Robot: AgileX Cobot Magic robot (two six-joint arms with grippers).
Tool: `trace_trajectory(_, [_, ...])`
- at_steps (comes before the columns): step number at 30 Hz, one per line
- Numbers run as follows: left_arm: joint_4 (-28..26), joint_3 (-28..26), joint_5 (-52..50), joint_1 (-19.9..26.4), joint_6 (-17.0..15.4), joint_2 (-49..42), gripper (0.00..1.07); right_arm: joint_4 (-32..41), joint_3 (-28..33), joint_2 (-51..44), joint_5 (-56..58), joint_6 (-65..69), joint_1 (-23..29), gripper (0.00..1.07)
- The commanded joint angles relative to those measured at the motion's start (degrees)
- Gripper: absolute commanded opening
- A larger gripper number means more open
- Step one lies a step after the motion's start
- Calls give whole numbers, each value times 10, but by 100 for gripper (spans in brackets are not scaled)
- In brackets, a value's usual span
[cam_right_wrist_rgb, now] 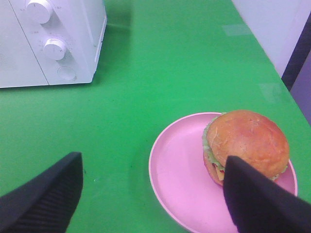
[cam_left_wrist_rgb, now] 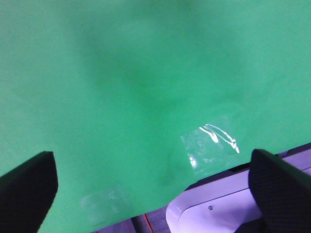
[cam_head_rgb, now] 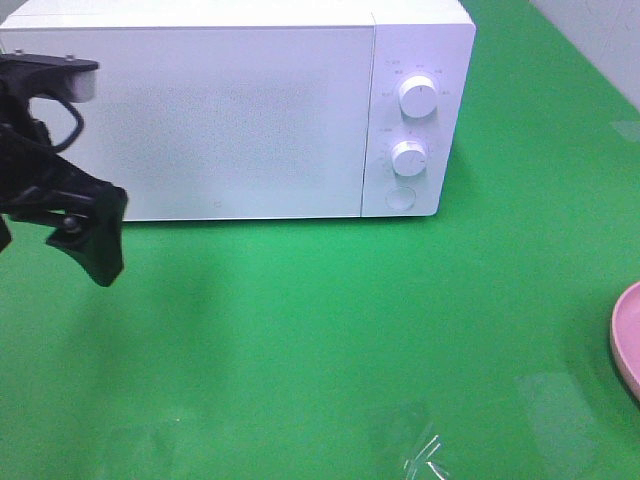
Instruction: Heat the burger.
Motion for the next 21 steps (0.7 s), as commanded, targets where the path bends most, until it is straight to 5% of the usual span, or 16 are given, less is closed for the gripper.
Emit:
trace_trajectory(1, [-25,-2,34,80,31,-22,102,-1,0,-15,-3,-5,-5,76])
trace_trajectory(8, [-48,37,36,171,35,-77,102,-1,0,-15,-3,-5,-5,76])
trace_trajectory(21, [-48,186,4,181,36,-252,102,-1,0,-15,-3,-5,-5,76])
